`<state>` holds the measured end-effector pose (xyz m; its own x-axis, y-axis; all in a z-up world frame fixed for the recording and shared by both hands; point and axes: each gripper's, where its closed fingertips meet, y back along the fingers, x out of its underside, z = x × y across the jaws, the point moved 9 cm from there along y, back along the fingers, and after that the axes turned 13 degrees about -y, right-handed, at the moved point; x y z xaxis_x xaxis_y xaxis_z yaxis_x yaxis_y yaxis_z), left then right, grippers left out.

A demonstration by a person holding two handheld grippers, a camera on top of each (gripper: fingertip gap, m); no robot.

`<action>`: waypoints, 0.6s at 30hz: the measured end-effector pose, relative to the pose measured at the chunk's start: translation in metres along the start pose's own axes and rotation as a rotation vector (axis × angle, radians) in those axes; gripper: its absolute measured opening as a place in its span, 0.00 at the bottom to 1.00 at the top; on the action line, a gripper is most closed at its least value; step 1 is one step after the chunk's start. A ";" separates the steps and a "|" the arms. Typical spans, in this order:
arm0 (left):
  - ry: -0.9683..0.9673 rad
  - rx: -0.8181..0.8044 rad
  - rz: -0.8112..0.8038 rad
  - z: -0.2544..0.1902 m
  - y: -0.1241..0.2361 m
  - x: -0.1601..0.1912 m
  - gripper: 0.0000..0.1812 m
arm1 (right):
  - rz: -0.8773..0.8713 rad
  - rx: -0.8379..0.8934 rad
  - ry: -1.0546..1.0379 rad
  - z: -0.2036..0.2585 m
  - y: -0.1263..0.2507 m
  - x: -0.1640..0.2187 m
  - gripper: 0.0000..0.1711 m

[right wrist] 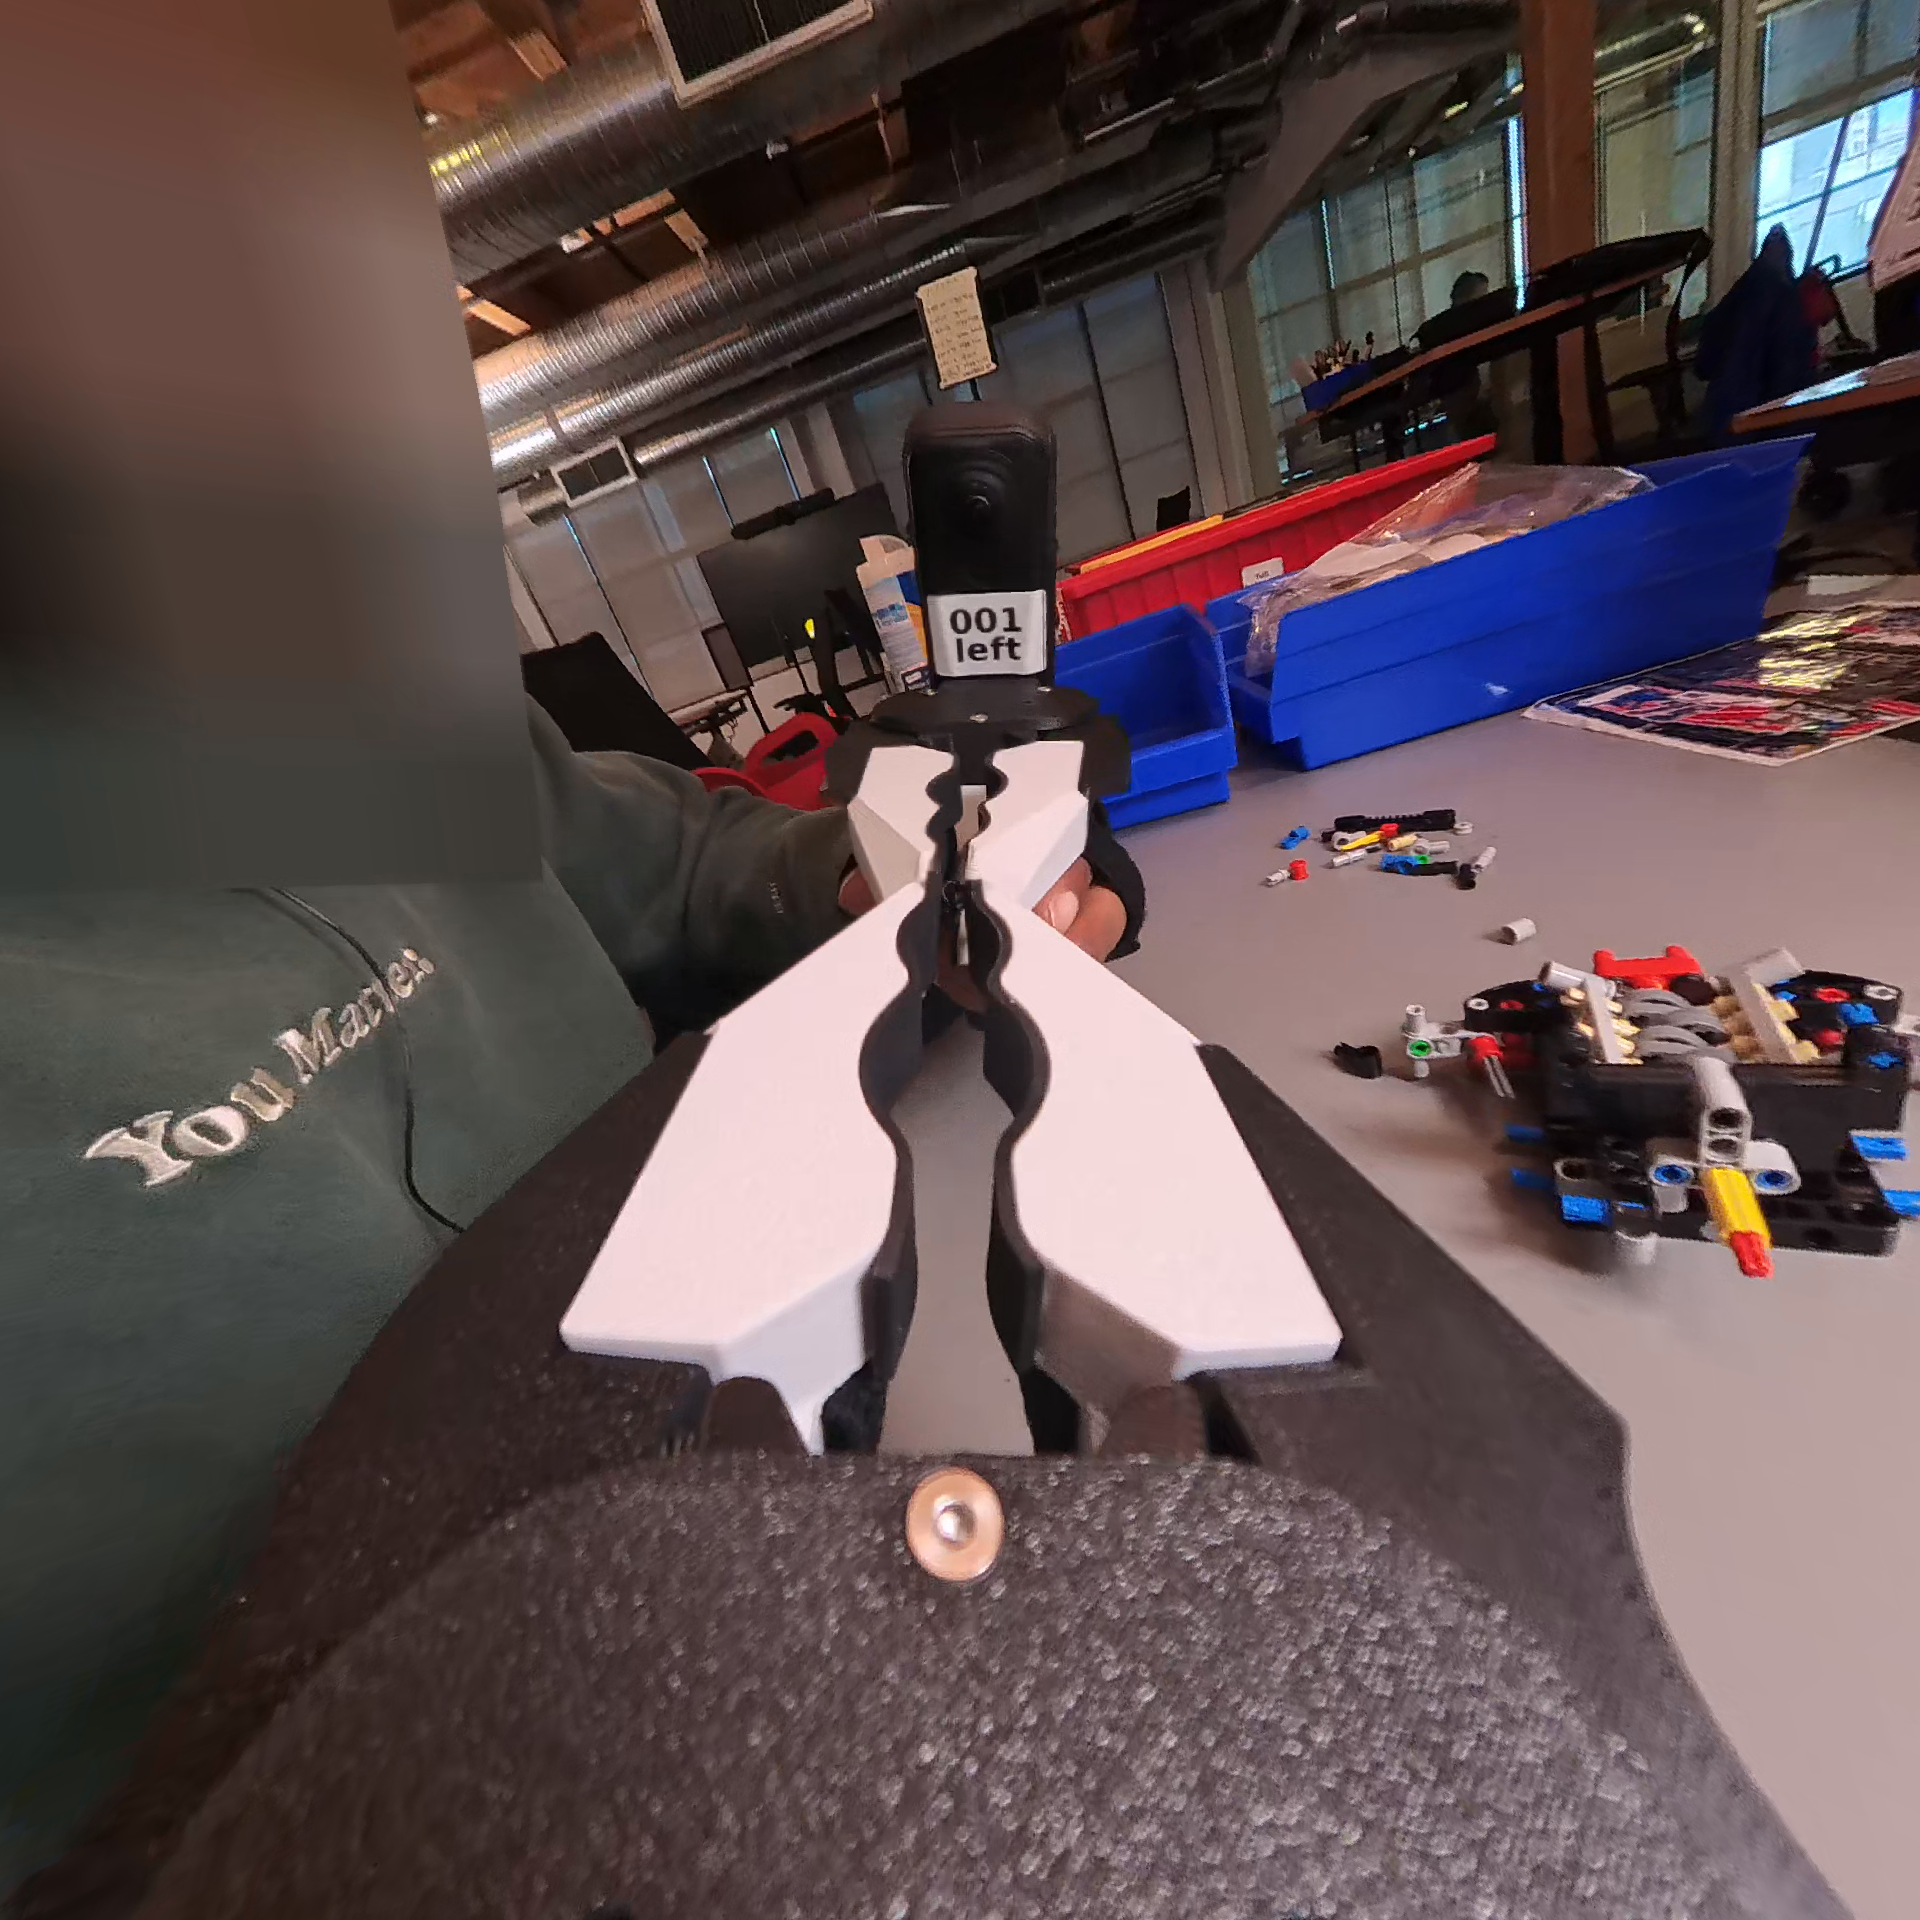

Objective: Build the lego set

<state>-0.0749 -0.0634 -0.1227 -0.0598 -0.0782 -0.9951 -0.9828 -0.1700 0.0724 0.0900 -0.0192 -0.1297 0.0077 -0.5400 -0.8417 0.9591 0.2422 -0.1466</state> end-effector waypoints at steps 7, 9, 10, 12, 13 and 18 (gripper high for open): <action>-0.036 -0.022 0.017 0.000 0.002 0.002 0.00 | 0.049 0.093 0.237 0.008 0.000 0.003 0.02; -0.039 -0.027 0.006 0.001 0.004 0.002 0.00 | 0.058 0.136 0.351 0.011 -0.001 0.004 0.02; -0.039 -0.026 -0.002 0.001 0.005 0.002 0.00 | 0.059 0.152 0.400 0.013 -0.001 0.004 0.02; -0.039 -0.028 -0.018 0.002 0.006 0.000 0.00 | 0.056 0.173 0.465 0.016 0.000 0.004 0.02; -0.041 -0.031 -0.022 0.002 0.007 0.000 0.00 | 0.057 0.182 0.489 0.017 0.000 0.004 0.02; -0.042 -0.025 -0.032 0.002 0.007 0.000 0.00 | 0.066 0.210 0.580 0.021 -0.001 0.006 0.02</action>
<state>-0.0823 -0.0625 -0.1228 -0.0359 -0.0316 -0.9989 -0.9796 -0.1965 0.0414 0.0954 -0.0394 -0.1234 -0.0298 0.0114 -0.9995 0.9975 0.0647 -0.0290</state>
